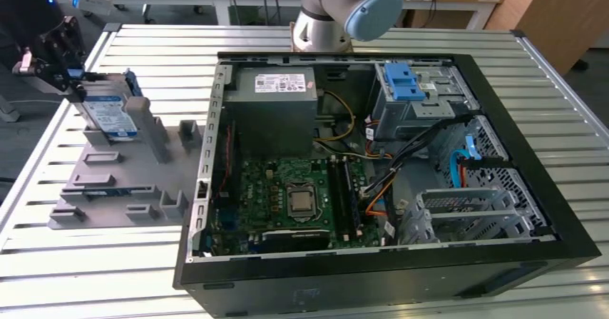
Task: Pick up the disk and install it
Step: 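Pick up the disk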
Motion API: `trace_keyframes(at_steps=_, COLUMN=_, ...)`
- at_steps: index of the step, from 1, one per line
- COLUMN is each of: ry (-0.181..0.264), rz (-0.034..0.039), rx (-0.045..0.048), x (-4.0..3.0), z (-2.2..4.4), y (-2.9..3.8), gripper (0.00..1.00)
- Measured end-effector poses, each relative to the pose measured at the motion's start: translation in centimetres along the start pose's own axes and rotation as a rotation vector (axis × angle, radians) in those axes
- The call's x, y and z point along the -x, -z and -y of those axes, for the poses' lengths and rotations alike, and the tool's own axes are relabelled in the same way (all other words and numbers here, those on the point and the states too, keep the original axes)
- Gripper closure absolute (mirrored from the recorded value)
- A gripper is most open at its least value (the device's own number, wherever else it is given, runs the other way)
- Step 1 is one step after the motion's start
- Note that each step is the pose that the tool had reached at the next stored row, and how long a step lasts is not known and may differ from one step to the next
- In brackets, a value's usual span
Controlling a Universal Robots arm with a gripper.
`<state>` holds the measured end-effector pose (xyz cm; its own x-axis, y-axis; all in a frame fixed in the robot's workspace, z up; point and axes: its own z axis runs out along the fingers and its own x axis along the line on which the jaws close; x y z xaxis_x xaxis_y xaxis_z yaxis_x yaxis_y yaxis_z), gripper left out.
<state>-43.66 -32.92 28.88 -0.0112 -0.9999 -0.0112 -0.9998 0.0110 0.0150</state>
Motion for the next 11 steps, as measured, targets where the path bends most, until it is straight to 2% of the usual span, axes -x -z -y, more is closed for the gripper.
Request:
trace_keyframes(at_steps=2, ry=0.000, rz=-0.0001, rx=0.0001, x=0.00, z=0.00, y=0.01, gripper=0.58)
trace_keyframes(at_steps=3, ry=0.000, rz=-0.0001, rx=0.0001, x=0.00, z=0.00, y=0.01, gripper=0.64)
trace_keyframes(at_steps=11, ry=0.000, rz=0.0000, rx=0.0001, x=0.00, z=0.00, y=0.01, gripper=0.64)
